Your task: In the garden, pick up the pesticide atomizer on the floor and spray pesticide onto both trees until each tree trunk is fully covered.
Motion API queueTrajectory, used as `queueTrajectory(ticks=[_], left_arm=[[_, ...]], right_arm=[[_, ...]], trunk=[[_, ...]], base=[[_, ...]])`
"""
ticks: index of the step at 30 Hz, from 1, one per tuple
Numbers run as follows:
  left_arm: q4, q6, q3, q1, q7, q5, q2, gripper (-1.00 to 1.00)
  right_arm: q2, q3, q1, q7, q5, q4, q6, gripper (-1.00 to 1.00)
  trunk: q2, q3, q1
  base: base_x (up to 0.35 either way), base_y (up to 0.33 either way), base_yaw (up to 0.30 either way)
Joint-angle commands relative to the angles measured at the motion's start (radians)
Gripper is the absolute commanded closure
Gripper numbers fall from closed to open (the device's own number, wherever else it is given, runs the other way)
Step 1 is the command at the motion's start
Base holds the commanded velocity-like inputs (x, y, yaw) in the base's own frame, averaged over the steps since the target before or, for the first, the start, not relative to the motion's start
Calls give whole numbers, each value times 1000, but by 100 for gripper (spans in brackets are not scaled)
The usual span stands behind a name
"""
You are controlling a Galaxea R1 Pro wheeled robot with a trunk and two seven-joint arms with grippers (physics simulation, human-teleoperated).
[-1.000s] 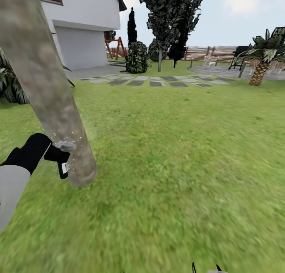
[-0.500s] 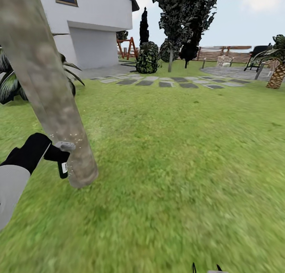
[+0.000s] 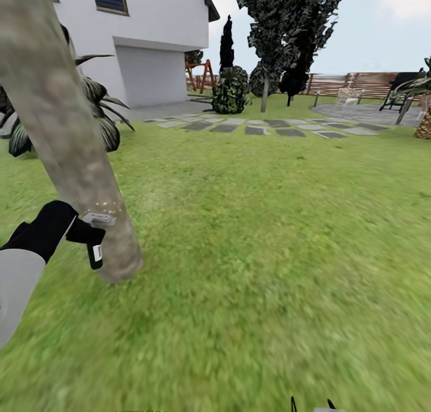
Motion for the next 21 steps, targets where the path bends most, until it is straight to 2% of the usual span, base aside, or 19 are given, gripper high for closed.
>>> queueTrajectory(ticks=[1, 5, 9, 12, 15, 19, 20, 21], left_arm=[[0, 0, 0, 0, 0, 0, 0, 100], [13, 0, -1, 3, 0, 0, 3, 100], [16, -3, 0, 57, 0, 1, 2, 100], [17, -7, 0, 94, 0, 2, -2, 100], [17, -9, 0, 106, 5, 3, -3, 100], [17, -12, 2, 137, 75, 12, -3, 100], [17, -13, 9, 143, 94, 25, -3, 100], [17, -14, 33, 153, 106, 42, -1, 100]], right_arm=[[0, 0, 0, 0, 0, 0, 0, -100], [1, 0, 0, 0, 0, 0, 0, -100], [2, 0, 0, 0, 0, 0, 0, -100], [2, 0, 0, 0, 0, 0, 0, -100], [2, 0, 0, 0, 0, 0, 0, -100], [2, 0, 0, 0, 0, 0, 0, -100], [2, 0, 0, 0, 0, 0, 0, -100], [2, 0, 0, 0, 0, 0, 0, -100]], trunk=[[0, 1, 0], [0, 2, 0], [0, 2, 0], [0, 2, 0], [0, 2, 0], [0, 2, 0], [0, 2, 0], [0, 2, 0]], base=[[0, -273, 243], [0, -273, 268], [49, -267, 245], [180, -205, 40], [265, -153, 5], [280, -134, 1], [256, -105, 0], [244, -92, 0]])
